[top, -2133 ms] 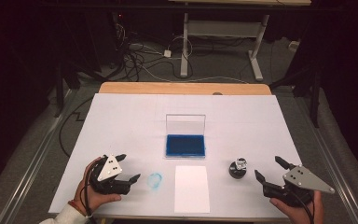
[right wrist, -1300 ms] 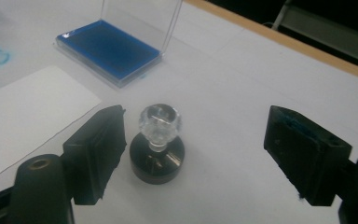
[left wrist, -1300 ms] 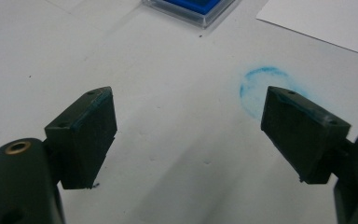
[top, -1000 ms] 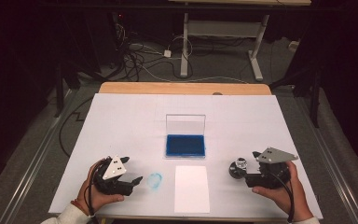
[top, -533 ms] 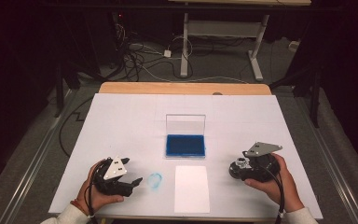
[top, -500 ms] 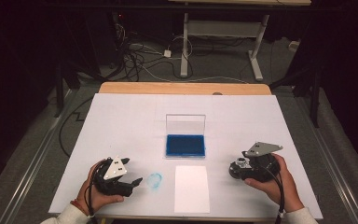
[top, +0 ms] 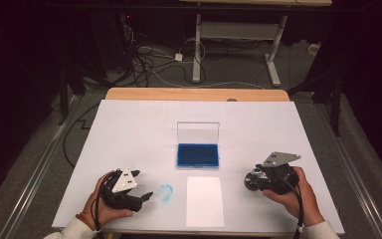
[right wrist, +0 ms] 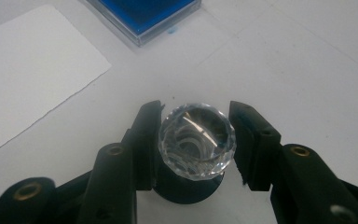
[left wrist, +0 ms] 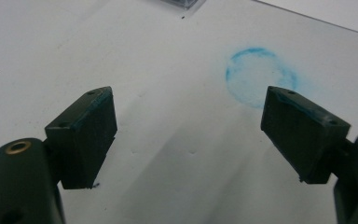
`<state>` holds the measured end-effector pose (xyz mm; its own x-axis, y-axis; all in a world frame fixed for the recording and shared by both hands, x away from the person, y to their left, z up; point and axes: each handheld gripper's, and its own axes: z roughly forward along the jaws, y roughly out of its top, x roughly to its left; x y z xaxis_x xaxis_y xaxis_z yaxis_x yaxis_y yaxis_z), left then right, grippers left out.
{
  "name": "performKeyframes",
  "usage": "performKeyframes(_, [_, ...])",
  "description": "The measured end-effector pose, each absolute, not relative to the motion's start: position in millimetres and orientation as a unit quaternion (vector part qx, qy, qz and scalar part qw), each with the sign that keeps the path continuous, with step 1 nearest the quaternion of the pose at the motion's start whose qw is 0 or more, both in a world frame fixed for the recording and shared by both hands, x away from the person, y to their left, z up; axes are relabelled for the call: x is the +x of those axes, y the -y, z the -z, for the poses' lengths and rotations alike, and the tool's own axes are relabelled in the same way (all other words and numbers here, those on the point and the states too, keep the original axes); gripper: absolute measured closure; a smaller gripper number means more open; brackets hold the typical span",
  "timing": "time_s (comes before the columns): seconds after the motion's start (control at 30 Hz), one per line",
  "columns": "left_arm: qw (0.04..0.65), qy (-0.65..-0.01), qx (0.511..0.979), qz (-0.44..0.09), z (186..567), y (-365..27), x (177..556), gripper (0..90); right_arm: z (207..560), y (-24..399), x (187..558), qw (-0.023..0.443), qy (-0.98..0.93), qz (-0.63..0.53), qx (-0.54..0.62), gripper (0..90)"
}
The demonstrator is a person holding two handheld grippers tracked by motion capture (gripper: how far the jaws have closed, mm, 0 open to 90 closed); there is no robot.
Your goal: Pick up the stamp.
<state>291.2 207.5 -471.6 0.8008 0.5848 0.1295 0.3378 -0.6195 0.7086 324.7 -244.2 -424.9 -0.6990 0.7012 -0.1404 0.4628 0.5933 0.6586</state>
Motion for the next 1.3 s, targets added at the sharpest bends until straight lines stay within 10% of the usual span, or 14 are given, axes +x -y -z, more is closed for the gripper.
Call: performKeyframes(1.3, [0.369,-0.273,0.869,-0.184,471.0,-218.0,291.2,18.3,382.4,225.7,331.5,0.245,-0.823,-0.417,0.299,57.3])
